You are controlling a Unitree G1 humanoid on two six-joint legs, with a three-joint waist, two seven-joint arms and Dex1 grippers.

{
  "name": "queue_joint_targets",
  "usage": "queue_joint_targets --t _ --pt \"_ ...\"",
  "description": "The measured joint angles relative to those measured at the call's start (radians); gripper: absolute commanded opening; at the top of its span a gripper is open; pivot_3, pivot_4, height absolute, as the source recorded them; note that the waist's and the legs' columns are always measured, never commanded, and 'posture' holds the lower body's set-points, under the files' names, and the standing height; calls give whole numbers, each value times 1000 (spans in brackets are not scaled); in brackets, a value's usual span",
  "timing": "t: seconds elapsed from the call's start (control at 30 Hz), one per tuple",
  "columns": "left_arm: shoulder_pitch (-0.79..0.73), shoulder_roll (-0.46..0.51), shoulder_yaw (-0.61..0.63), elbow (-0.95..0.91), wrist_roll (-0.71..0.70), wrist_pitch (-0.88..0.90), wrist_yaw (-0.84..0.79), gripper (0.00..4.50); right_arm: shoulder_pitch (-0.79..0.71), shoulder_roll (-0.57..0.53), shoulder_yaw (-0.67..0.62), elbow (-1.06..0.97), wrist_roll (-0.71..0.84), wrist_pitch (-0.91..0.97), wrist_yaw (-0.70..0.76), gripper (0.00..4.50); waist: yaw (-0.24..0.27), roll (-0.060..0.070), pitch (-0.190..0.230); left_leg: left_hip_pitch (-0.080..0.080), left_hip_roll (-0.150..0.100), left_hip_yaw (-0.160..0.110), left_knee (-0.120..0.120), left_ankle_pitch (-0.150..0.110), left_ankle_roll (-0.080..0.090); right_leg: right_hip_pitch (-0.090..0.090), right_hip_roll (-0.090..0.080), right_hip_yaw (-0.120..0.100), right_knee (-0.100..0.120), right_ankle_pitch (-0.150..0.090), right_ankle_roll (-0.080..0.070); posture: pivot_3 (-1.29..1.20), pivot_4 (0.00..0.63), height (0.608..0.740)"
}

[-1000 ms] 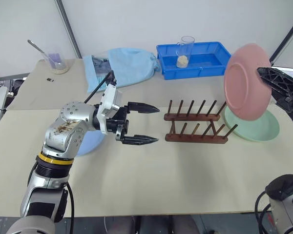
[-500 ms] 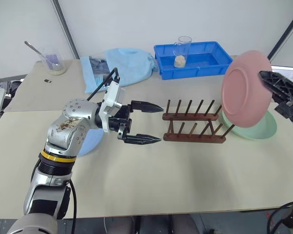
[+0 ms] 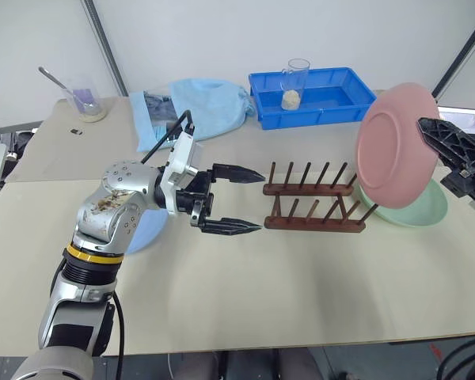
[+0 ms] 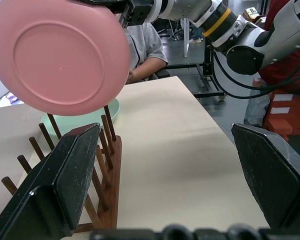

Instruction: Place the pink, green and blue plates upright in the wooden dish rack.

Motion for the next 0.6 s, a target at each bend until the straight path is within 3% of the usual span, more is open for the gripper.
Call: queue_joint_targets --t 0.43,0.6 --pt "3 0 0 0 0 0 0 4500 -51 -1 41 -12 11 -36 8 11 0 0 0 0 0 0 0 0 0 0 0 0 0 0 0 0 150 740" --pt "3 -2 0 0 0 0 -1 4500 12 4 39 -24 11 -36 4 11 4 0 0 0 0 0 0 0 0 0 0 0 0 0 0 0 150 740"
